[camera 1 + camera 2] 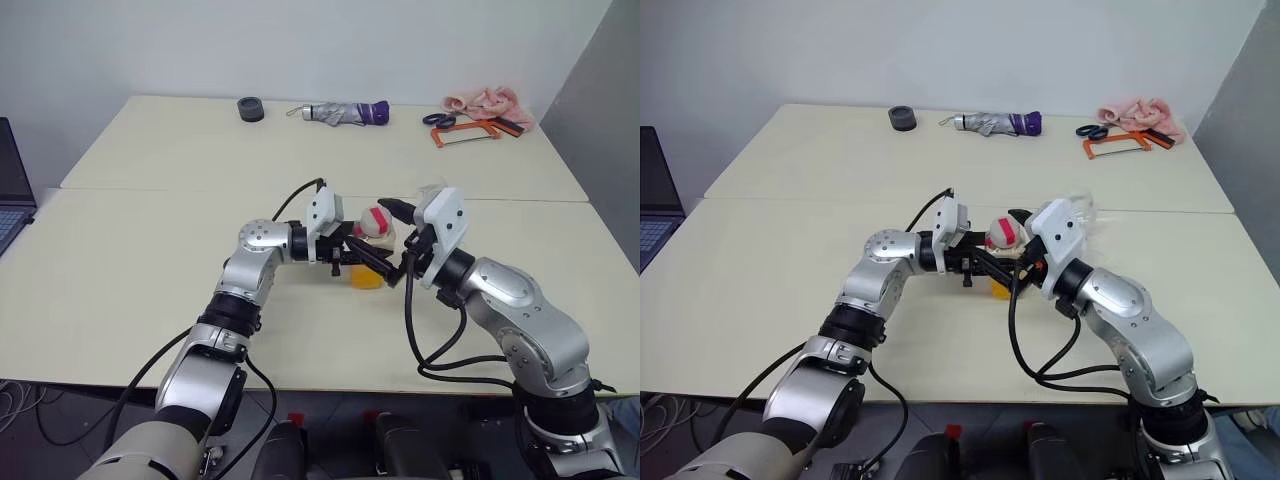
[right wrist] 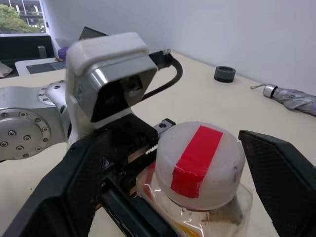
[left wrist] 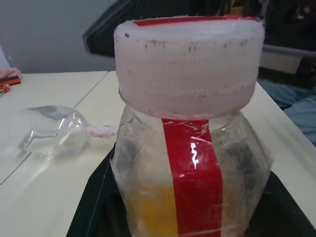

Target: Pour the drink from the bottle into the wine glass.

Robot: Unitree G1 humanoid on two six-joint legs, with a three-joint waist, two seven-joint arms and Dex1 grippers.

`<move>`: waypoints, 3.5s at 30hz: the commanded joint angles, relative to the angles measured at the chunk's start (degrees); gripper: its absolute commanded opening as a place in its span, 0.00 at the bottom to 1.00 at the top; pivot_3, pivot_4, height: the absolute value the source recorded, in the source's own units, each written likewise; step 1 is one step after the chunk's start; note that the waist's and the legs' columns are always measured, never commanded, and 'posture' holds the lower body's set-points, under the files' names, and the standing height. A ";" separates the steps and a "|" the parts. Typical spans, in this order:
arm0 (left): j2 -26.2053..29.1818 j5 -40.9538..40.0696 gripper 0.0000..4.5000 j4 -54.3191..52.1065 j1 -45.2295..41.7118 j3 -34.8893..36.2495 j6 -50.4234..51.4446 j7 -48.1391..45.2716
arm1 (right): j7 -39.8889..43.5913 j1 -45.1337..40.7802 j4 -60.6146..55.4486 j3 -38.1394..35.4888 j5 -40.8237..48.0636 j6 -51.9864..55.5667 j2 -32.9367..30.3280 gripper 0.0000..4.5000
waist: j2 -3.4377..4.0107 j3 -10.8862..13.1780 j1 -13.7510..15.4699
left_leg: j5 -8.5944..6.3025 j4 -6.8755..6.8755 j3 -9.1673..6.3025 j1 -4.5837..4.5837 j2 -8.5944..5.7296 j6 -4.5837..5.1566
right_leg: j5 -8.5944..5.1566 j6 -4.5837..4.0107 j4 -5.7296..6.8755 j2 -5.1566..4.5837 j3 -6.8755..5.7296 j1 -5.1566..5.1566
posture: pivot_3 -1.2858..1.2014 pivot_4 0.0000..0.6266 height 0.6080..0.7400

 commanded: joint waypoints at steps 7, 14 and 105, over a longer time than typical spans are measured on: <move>0.08 -0.38 0.41 -1.92 -0.74 0.72 -1.03 0.09 | 0.79 -1.07 -0.44 -1.11 0.63 -2.45 2.63 0.43 | 0.00 0.00 -0.01 | 0.00 0.00 0.00 0.00 0.01 0.00 | 0.00 0.00 0.01 0.00 0.00 -0.01 | 0.52 0.24 1.00; 0.54 -2.16 0.40 -4.61 0.01 0.44 1.93 -1.88 | 15.24 -3.24 5.55 -0.78 3.82 -9.04 -0.44 0.43 | 0.01 0.01 -0.03 | 0.00 0.00 0.02 0.01 -0.01 0.00 | 0.00 0.00 0.00 0.00 0.00 -0.01 | 0.52 0.24 1.00; -3.84 4.06 0.40 7.86 -7.95 0.07 -6.00 3.20 | -22.21 3.22 -12.64 6.48 -17.20 9.19 14.03 0.96 | 0.11 0.09 -0.02 | 0.00 0.00 -0.05 -0.10 -0.04 0.02 | -0.05 -0.02 0.02 -0.04 -0.02 -0.08 | 0.52 0.24 1.00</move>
